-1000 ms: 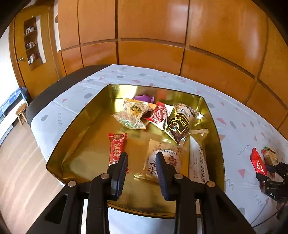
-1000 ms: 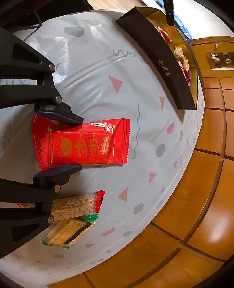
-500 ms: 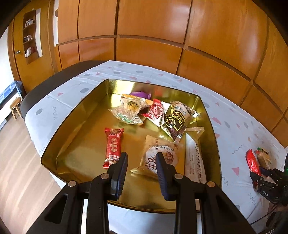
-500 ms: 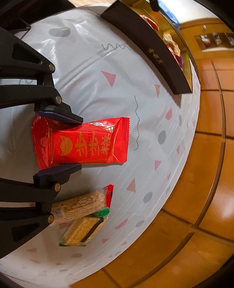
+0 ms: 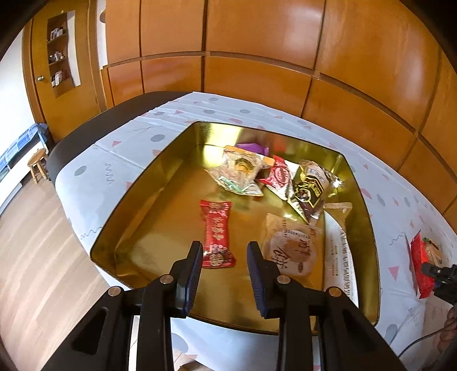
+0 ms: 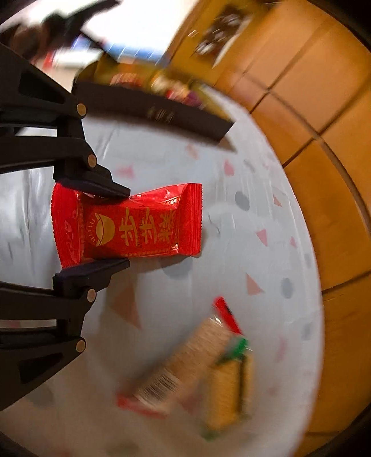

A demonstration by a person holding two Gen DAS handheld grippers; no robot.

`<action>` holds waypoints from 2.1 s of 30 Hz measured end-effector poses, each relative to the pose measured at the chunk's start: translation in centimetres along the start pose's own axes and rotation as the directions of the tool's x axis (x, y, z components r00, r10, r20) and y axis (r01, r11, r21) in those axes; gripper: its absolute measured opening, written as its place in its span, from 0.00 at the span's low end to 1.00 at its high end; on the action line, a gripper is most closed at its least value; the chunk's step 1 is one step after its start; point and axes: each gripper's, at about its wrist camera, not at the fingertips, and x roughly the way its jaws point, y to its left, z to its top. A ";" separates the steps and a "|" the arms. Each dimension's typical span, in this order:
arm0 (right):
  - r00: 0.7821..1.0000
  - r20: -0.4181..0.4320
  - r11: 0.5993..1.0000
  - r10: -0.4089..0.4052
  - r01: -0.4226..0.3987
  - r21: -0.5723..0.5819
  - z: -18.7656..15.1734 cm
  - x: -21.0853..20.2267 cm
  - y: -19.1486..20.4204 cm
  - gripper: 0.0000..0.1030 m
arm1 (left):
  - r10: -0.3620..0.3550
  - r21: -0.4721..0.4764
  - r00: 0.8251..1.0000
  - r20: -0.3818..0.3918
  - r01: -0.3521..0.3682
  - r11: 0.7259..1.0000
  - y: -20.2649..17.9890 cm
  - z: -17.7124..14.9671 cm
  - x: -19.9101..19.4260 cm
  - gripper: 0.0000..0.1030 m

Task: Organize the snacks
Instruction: 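Carry the large red packet over the gold tray and release it with the right tool, then move both tools back toward the rice bar and cracker pack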

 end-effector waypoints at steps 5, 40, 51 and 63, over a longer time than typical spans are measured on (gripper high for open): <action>0.985 -0.009 0.982 0.173 -0.172 0.079 0.1 -0.1 1.9 0.41 | 0.015 -0.025 1.000 0.004 -0.015 1.000 1.0 0.3 0.2 0.31; 0.937 -0.308 0.905 0.167 -0.269 -0.329 -3.6 12.4 26.9 0.52 | 0.078 -0.111 0.997 -0.031 -0.081 0.991 4.3 -0.2 2.0 0.31; 0.978 -0.173 0.864 0.118 -0.187 -0.468 -4.3 8.9 27.6 0.65 | 0.071 -0.073 0.997 -0.001 -0.071 0.995 3.2 -0.2 1.2 0.31; 0.998 0.044 0.847 0.040 -0.010 -0.532 -4.8 4.7 26.2 0.87 | 0.041 -0.008 0.999 0.025 -0.041 0.999 1.1 -0.4 0.4 0.31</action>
